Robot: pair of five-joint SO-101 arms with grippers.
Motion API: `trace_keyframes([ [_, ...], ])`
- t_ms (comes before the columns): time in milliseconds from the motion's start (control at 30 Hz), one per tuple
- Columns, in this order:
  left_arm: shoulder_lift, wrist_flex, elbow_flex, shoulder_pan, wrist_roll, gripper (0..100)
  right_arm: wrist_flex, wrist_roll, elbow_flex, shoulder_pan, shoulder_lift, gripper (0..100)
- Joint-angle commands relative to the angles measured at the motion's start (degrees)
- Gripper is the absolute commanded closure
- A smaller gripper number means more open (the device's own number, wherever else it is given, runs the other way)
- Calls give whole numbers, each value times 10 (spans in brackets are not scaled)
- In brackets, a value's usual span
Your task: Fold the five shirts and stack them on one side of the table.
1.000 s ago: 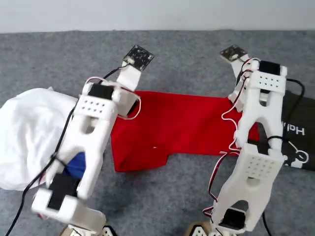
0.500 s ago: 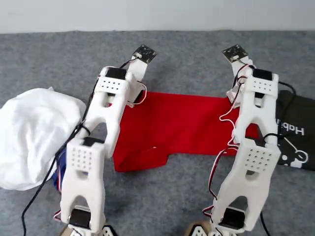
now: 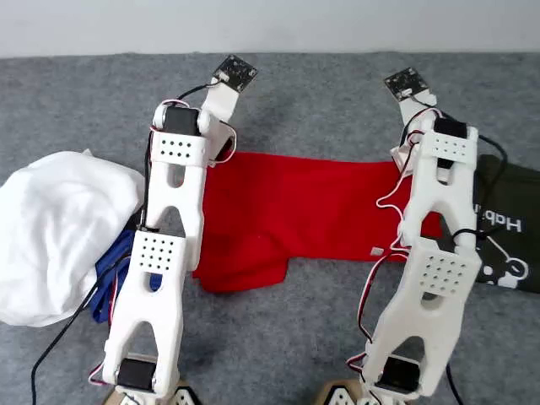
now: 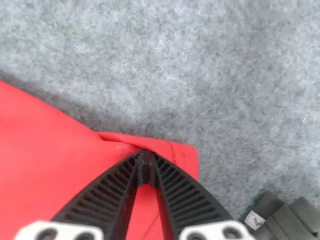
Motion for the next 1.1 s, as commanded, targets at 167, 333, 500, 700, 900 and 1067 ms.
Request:
trace_keyframes([
  [167, -108, 27, -7, 13, -4, 984, 95, -3, -30, -3, -81, 990],
  [333, -129, 27, 77, 44, -38, 983, 143, -2, -26, -12, -69, 990],
  [500, -125, 18, 175, 51, -56, 983, 123, 41, -29, -9, -16, 990],
  [700, -125, -42, 239, 14, -55, 982, 32, 76, -29, -2, 5, 990],
  [900, -130, -117, 236, -14, -55, 983, -40, 76, -30, 0, 0, 990],
  [1067, -130, -66, 145, -9, -54, 984, -17, 75, -30, -3, -42, 990],
])
